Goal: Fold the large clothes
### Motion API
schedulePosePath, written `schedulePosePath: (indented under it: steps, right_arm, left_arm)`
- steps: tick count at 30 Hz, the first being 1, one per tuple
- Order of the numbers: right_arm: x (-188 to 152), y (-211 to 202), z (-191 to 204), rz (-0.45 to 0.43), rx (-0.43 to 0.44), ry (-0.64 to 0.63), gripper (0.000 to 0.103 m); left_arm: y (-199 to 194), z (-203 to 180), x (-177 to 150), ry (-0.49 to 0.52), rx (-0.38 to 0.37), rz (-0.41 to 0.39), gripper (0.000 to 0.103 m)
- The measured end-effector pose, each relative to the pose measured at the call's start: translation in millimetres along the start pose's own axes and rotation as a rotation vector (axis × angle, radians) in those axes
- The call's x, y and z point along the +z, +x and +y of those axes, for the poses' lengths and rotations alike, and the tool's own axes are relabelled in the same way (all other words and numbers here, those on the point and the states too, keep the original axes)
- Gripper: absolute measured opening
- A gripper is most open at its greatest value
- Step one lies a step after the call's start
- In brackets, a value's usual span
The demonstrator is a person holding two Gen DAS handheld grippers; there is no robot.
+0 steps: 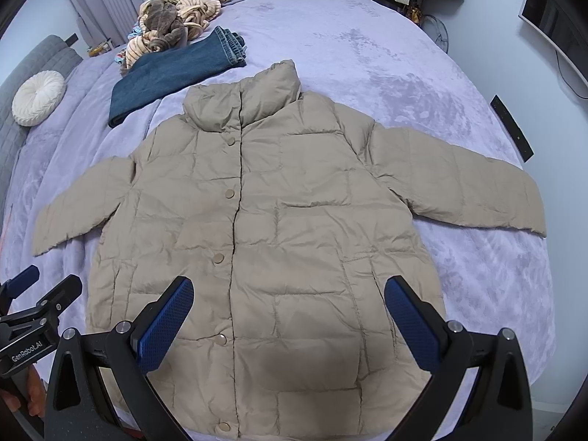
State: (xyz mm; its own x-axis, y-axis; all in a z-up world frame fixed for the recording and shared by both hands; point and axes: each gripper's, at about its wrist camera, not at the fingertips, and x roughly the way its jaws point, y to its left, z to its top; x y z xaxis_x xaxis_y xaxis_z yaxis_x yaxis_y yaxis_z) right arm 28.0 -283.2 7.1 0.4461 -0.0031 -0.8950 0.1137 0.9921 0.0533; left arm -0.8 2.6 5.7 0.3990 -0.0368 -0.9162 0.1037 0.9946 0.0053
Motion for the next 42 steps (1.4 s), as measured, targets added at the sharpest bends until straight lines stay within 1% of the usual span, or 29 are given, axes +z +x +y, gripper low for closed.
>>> schedulePosePath:
  steps: [35,42]
  right_arm:
    - [1.5,0.9,0.3,-0.001,0.001,0.000,0.103]
    - [-0.1,0.2,-0.3,-0.002,0.001,0.000,0.103]
  left_arm:
    - [2.4,3.4,1.2,-0.005,0.006,0.005,0.103]
    - [4.5,7.9,-3.9,-0.008,0.011,0.006,0.103]
